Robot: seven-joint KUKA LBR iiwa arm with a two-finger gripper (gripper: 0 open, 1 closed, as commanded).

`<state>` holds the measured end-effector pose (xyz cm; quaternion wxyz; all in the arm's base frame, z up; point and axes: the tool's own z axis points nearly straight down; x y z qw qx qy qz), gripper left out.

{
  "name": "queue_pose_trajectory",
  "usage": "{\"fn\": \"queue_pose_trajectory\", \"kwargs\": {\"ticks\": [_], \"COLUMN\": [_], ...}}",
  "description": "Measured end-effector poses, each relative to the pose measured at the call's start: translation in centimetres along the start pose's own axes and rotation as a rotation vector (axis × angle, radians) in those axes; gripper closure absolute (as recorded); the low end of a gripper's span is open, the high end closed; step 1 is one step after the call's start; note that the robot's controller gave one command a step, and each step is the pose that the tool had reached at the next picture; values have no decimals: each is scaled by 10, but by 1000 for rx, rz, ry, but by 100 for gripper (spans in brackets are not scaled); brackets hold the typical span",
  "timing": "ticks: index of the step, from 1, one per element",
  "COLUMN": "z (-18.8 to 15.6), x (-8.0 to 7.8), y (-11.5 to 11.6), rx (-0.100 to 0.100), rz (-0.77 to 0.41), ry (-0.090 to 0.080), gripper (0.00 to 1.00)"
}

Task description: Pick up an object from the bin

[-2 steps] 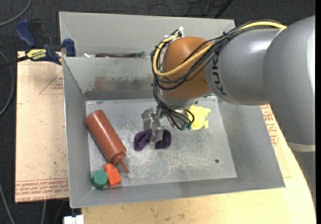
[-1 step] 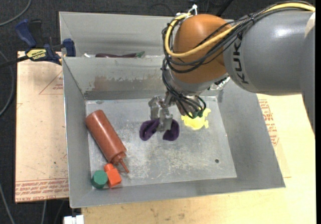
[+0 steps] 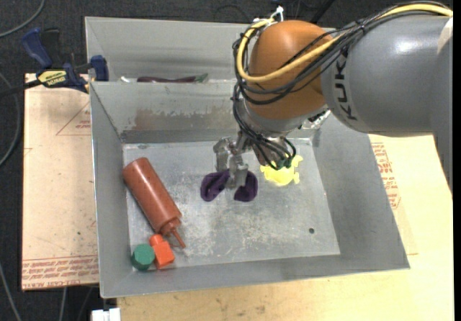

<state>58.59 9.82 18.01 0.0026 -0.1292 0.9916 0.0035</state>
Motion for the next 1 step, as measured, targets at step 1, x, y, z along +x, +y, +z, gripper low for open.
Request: {"fn": "queue_pose_trajectory", "kwargs": {"ticks": [1], "z": [-44], "x": [5], "y": [6], "rx": [-1], "rz": [-18], "ry": [6], "gripper": [100]}}
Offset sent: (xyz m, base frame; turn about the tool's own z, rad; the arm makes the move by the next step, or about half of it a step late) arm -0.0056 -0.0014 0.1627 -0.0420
